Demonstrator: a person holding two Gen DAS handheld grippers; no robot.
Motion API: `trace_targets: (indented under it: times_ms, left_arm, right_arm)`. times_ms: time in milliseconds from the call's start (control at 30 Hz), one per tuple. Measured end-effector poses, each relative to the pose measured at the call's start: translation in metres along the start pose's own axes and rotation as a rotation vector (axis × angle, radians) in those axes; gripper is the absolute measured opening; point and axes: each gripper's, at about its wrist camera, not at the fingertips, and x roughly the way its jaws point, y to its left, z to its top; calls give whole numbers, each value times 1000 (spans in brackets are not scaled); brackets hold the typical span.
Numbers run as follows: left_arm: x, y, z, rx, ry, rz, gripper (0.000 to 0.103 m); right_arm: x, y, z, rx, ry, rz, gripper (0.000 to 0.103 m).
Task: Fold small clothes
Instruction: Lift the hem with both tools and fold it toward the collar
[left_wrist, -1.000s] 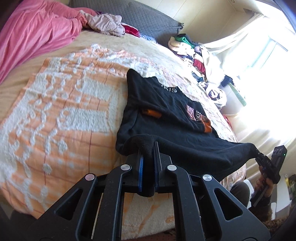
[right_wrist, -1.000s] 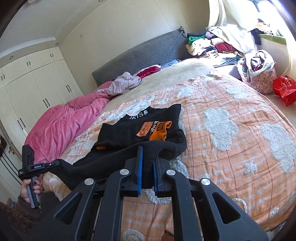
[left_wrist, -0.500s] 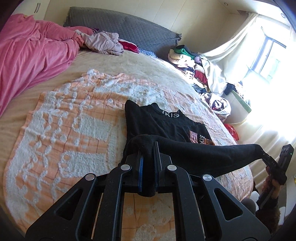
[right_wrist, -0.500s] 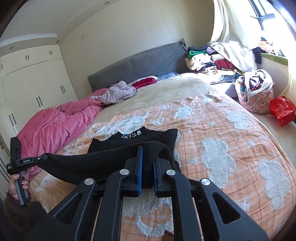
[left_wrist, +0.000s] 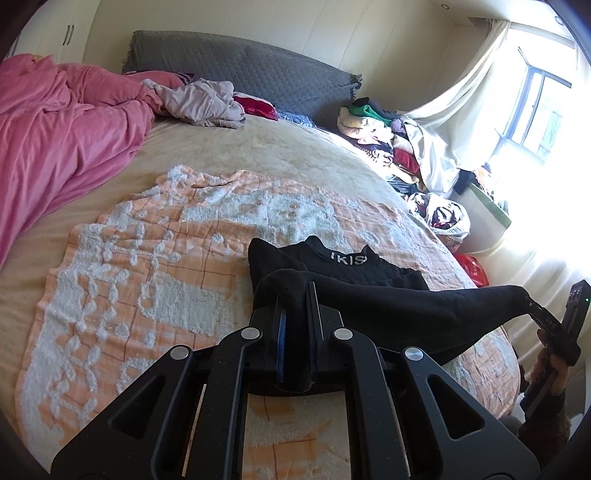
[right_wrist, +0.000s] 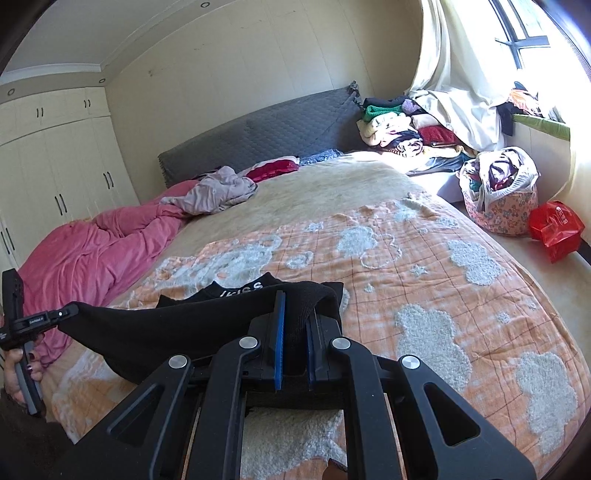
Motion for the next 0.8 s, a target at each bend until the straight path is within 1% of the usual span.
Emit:
trace_targets:
  times_ms: [433,567,800]
  left_arm:
    - [38,21,14,-33,29,21,3]
    - [53,25,19,-31,44,30,3]
    - [83,34,21,-53,79,34,3]
  right_arm:
    - [49,-3,18,16,27,-16,8]
    - [66,-10,20,47,50,-10,8]
    - [100,-23,21,61,95,-30,8]
